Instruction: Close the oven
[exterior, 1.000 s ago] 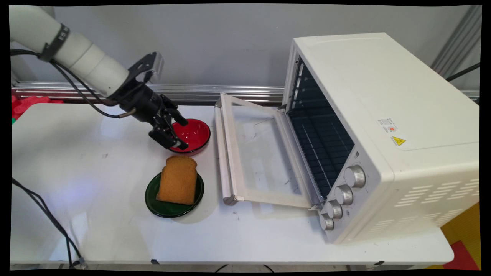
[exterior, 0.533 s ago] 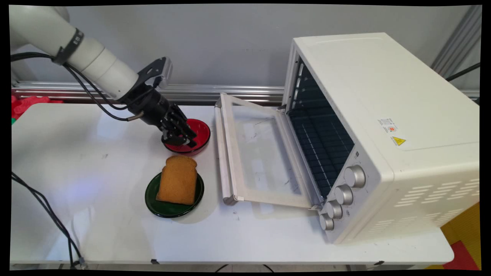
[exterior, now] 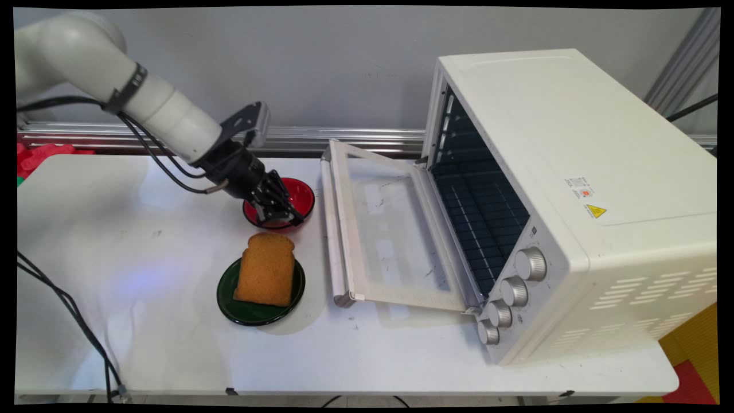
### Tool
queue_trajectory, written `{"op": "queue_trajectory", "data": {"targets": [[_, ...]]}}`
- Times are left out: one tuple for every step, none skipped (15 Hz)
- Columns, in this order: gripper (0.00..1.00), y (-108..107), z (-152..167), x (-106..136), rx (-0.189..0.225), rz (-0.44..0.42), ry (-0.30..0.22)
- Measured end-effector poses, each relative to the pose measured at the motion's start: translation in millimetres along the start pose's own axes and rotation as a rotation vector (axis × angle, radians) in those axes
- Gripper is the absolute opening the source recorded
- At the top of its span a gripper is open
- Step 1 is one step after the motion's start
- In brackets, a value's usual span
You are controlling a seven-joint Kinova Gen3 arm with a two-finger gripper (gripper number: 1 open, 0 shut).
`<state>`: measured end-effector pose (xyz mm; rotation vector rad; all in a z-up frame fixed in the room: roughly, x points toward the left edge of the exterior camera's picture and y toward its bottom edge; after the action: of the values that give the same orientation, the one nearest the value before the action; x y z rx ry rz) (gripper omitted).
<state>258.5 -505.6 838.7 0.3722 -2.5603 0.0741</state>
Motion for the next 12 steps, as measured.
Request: {"op": "queue_trajectory", "data": {"targets": [[0.00,-1,7,-1,0.002,-0.003,0.007],[0.00,-2,16,-4,0.004,-0.007,0.014],[0.00,-3,23,-6,0.004,-0.010,0.019],[0.00,-3,32,-9,0.006,-0.011,0.027],[0.00,-4,41,-12,0.007,-0.013,0.036],[0.00,-4,47,-14,0.007,-0.014,0.043],[0.00,-5,54,-15,0.007,-0.016,0.054],[0.00,-5,61,-16,0.007,-0.021,0.064],[0.00,-5,66,-17,0.006,-0.027,0.071],[0.00,-4,71,-18,0.005,-0.033,0.082],[0.00,-4,75,-18,0.004,-0.038,0.095],[0.00,-4,78,-17,0.004,-0.041,0.109]]}}
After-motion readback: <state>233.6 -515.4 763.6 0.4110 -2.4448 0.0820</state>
